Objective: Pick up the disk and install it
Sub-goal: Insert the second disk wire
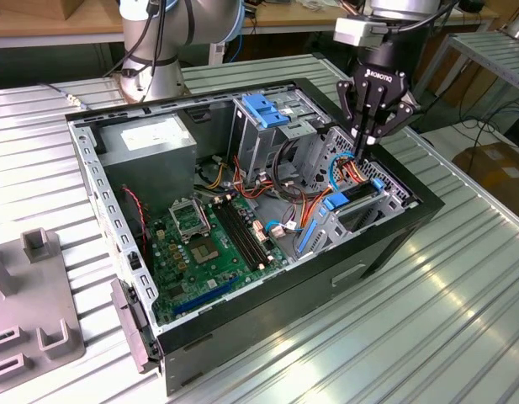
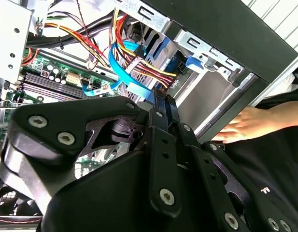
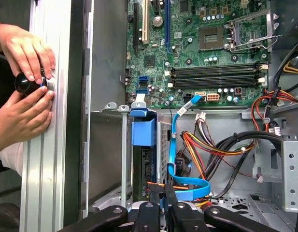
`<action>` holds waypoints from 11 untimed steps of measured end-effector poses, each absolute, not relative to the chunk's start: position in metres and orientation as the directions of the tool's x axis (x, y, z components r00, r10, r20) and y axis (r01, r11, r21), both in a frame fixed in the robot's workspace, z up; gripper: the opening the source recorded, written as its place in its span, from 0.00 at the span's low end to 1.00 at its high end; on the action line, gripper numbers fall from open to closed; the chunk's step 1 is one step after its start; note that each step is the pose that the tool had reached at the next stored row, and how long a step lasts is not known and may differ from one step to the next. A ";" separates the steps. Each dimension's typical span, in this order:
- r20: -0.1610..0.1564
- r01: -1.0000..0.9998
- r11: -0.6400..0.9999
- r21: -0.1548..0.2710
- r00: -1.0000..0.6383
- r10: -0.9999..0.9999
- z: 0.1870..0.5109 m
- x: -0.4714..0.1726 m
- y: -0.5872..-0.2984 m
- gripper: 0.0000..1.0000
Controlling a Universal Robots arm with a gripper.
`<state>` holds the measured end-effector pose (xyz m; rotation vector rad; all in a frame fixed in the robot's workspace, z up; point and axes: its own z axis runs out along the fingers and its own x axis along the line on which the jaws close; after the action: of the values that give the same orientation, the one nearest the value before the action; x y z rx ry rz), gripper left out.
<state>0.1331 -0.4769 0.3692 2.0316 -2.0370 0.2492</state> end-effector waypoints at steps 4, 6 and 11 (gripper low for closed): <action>0.297 -0.998 0.011 0.057 0.006 -0.955 0.369 0.133 -0.478 0.16; 0.297 -0.998 0.011 0.056 0.006 -0.955 0.369 0.133 -0.479 0.16; 0.265 -0.998 0.009 0.056 0.006 -0.964 0.367 0.133 -0.505 0.16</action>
<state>0.1325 -0.5046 0.3671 2.0513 -2.0548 0.2182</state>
